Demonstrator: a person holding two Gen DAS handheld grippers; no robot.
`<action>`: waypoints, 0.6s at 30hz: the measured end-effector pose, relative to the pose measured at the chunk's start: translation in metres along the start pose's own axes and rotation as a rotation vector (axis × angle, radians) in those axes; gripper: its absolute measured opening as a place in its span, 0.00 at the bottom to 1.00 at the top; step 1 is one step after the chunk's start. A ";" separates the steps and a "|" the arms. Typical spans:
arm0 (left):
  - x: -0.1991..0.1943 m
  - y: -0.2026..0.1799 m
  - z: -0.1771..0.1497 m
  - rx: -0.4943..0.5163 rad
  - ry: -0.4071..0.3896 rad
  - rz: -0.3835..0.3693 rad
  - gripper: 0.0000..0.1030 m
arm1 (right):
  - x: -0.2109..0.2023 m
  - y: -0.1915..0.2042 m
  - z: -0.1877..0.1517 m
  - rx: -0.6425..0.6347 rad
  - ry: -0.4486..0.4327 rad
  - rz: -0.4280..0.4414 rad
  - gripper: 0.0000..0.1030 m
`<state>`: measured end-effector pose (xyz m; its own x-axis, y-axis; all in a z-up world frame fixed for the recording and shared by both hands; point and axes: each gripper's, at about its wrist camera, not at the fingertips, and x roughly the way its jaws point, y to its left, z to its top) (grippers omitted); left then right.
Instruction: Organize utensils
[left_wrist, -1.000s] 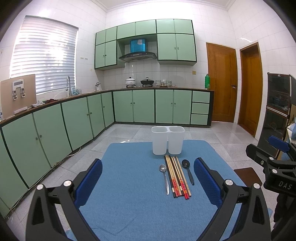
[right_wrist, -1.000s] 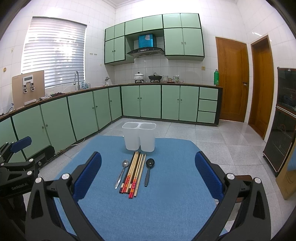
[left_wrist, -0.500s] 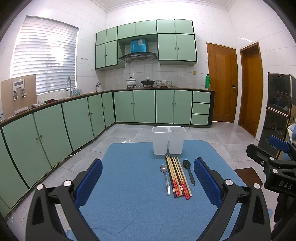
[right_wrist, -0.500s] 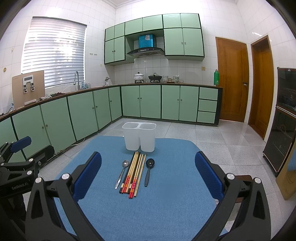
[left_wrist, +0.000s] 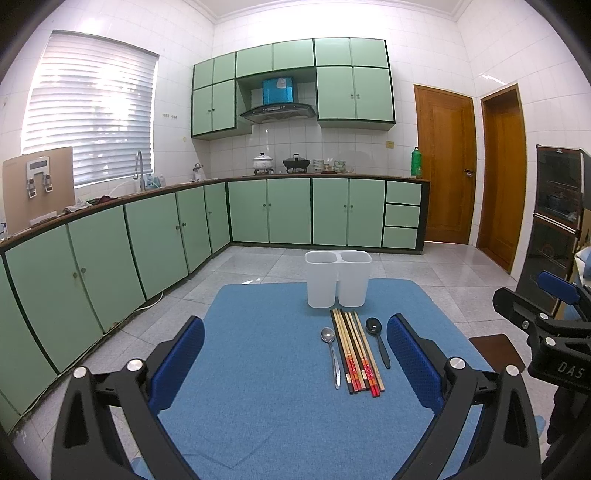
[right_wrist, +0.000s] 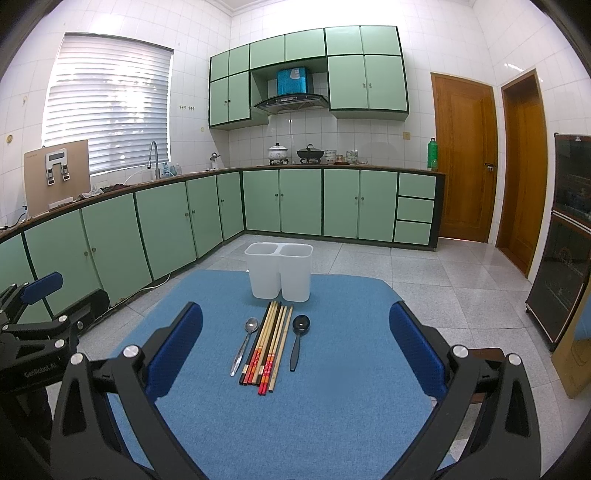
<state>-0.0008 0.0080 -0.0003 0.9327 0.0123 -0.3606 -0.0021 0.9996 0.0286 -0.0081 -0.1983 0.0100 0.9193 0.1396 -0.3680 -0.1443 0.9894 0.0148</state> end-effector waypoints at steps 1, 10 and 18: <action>0.000 0.001 0.000 0.000 0.001 0.000 0.94 | 0.000 0.000 -0.001 0.000 0.000 0.000 0.95; 0.001 0.004 -0.001 -0.001 0.001 0.001 0.94 | 0.001 0.007 0.003 0.002 -0.001 0.000 0.95; 0.005 0.007 -0.002 -0.004 0.009 0.007 0.94 | 0.004 0.005 0.001 0.002 0.003 0.001 0.95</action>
<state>0.0028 0.0146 -0.0032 0.9293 0.0191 -0.3688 -0.0098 0.9996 0.0270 -0.0050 -0.1926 0.0096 0.9181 0.1410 -0.3705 -0.1449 0.9893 0.0173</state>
